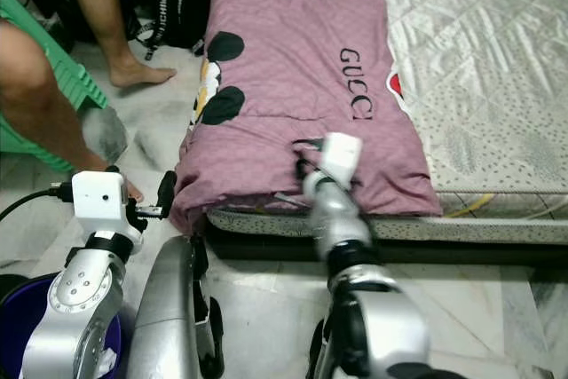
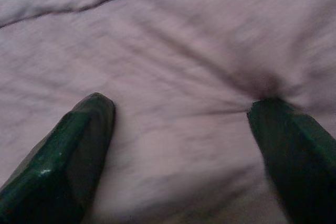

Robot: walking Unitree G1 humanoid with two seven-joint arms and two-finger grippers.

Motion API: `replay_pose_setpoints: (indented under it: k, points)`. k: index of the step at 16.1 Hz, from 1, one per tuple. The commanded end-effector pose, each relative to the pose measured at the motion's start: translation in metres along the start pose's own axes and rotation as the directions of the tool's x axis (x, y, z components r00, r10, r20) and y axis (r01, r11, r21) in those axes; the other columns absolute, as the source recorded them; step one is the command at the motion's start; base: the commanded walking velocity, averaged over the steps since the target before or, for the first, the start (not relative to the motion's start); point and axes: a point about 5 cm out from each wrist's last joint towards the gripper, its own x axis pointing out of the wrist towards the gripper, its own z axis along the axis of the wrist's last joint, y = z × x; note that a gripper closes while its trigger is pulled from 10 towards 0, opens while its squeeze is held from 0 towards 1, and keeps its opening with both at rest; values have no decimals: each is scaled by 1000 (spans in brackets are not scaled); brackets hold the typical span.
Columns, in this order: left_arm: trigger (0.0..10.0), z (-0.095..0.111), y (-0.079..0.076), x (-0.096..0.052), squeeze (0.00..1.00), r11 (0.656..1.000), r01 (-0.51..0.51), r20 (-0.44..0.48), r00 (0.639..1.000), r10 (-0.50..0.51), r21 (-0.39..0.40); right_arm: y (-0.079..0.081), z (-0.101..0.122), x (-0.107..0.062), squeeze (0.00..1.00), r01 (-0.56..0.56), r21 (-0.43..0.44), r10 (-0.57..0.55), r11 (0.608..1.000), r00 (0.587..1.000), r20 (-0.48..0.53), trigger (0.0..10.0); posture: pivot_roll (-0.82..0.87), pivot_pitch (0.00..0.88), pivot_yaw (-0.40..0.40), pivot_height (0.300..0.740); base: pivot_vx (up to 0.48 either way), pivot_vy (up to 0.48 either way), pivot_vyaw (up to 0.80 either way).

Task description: Clean up the room

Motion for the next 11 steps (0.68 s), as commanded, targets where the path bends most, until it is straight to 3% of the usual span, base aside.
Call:
replay_pose_setpoints:
  k: [1,6,11]
  points:
    - [10000,1,0,0,0,1000,6,-5,1000,-6,11,-24,-4,1,0,99,31,-98,995,995,-20,10000,205,235,27,542,0,0,0]
    - [10000,4,0,9,0,1000,14,12,1000,-14,17,-61,24,5,0,206,80,-213,975,973,85,10000,200,205,38,542,0,0,0]
    - [10000,6,-1,18,0,1000,13,33,999,-14,15,-110,27,-6,0,307,78,-316,948,938,141,10000,167,165,40,542,0,0,0]
